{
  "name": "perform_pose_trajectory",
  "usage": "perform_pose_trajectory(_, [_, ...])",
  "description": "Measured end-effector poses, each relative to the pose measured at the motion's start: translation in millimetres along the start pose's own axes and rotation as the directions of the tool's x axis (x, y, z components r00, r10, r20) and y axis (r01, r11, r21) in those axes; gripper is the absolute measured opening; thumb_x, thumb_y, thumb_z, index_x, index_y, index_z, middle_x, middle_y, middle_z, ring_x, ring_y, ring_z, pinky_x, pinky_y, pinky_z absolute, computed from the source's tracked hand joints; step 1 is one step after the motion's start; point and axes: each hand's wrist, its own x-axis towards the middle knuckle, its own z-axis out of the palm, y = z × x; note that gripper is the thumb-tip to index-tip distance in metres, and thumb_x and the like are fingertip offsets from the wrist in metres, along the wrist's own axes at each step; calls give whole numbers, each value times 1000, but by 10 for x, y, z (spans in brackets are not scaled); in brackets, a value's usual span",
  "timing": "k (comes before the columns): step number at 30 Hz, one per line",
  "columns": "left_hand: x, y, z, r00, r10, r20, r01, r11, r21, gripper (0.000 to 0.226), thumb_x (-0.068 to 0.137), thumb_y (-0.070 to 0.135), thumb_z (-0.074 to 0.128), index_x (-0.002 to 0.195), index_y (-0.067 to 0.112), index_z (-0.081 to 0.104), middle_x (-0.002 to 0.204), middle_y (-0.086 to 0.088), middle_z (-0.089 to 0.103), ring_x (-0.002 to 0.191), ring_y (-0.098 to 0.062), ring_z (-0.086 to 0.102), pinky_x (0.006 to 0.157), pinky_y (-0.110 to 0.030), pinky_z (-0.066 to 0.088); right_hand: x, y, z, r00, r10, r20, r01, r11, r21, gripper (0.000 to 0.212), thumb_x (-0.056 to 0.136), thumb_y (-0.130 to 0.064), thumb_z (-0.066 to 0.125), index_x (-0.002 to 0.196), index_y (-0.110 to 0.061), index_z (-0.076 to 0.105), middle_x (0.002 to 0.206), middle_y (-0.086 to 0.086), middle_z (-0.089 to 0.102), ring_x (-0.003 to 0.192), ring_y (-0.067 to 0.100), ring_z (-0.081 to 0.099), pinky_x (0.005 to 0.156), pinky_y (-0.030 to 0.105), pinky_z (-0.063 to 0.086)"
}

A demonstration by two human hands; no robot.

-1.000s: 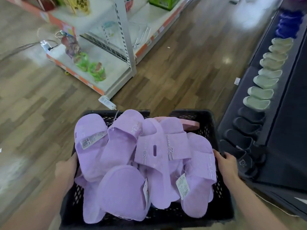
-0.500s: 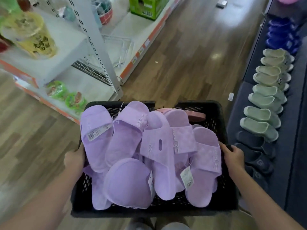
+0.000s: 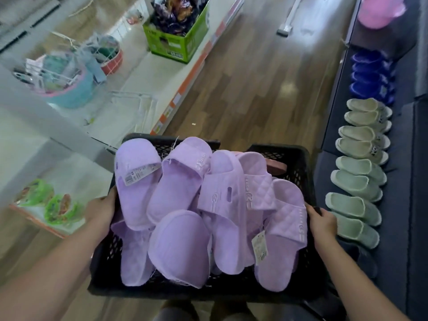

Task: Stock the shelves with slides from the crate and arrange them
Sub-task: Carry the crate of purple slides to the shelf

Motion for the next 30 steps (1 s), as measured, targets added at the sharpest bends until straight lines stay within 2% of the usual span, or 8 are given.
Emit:
perform_pose_trajectory(3, [170, 536, 241, 999, -24, -41, 22, 999, -28, 55, 85, 53, 54, 60, 4, 54, 81, -25, 60, 70, -27, 51, 68, -39, 41, 340, -374, 24, 1000, 4, -13, -4, 1000, -18, 28, 86, -29, 63, 71, -5, 59, 70, 13, 59, 63, 25, 51, 63, 34, 40])
perform_pose_trajectory(7, [436, 1118, 556, 999, -24, -44, 22, 999, -32, 59, 85, 50, 55, 94, -7, 63, 105, -28, 62, 95, -39, 59, 79, -43, 44, 784, -850, 122, 998, -18, -64, 13, 997, -73, 32, 85, -32, 63, 74, -2, 61, 75, 18, 60, 71, 29, 53, 66, 36, 39])
perform_pose_trajectory(14, [1159, 2169, 1025, 1000, 9, 23, -9, 1000, -26, 63, 85, 52, 57, 101, -8, 62, 105, -23, 62, 100, -38, 59, 87, -44, 45, 1467, -1689, 522, 993, 13, -121, -17, 999, -33, 28, 84, -30, 64, 76, -3, 63, 74, 15, 59, 70, 25, 52, 69, 37, 42])
perform_pose_trajectory(16, [1368, 2503, 1134, 999, -5, 34, 6, 999, -34, 55, 85, 51, 57, 91, -4, 62, 94, -18, 60, 91, -33, 58, 77, -39, 43, 1638, -1943, 653, 991, 25, -131, -30, 999, -37, 30, 84, -30, 64, 78, -1, 64, 73, 15, 59, 68, 24, 51, 67, 36, 40])
perform_pose_trajectory(19, [1678, 3012, 1267, 999, 12, 44, -12, 1000, -10, 50, 86, 47, 58, 60, 4, 51, 83, -18, 54, 78, -27, 51, 69, -38, 39, 1890, -2271, 837, 989, 45, -142, -51, 998, -38, 29, 83, -32, 65, 66, -9, 61, 66, 10, 59, 63, 24, 51, 64, 36, 42])
perform_pose_trajectory(23, [2058, 3646, 1456, 1000, 11, 27, -13, 999, 49, 50, 86, 48, 57, 59, 7, 49, 84, -20, 55, 78, -29, 51, 70, -39, 39, 2273, -2699, 1058, 984, 68, -163, -75, 996, -42, 31, 81, -37, 65, 60, -15, 60, 66, 7, 61, 66, 26, 56, 69, 39, 47])
perform_pose_trajectory(28, [2588, 4376, 1819, 998, 15, 64, -22, 995, 101, 62, 76, 64, 57, 88, 3, 64, 101, -23, 64, 94, -36, 61, 88, -48, 48, 2866, -3242, 1323, 986, 89, -140, -84, 996, 41, 28, 84, -22, 65, 69, 1, 61, 65, 14, 58, 56, 21, 48, 49, 29, 38])
perform_pose_trajectory(30, [2800, 4654, 2027, 997, 9, 83, -17, 995, 97, 73, 68, 70, 56, 96, 4, 65, 105, -21, 64, 97, -35, 60, 87, -48, 48, 3160, -3454, 1406, 987, 99, -127, -92, 994, 54, 27, 85, -22, 64, 71, 1, 62, 68, 15, 59, 53, 20, 48, 47, 27, 37])
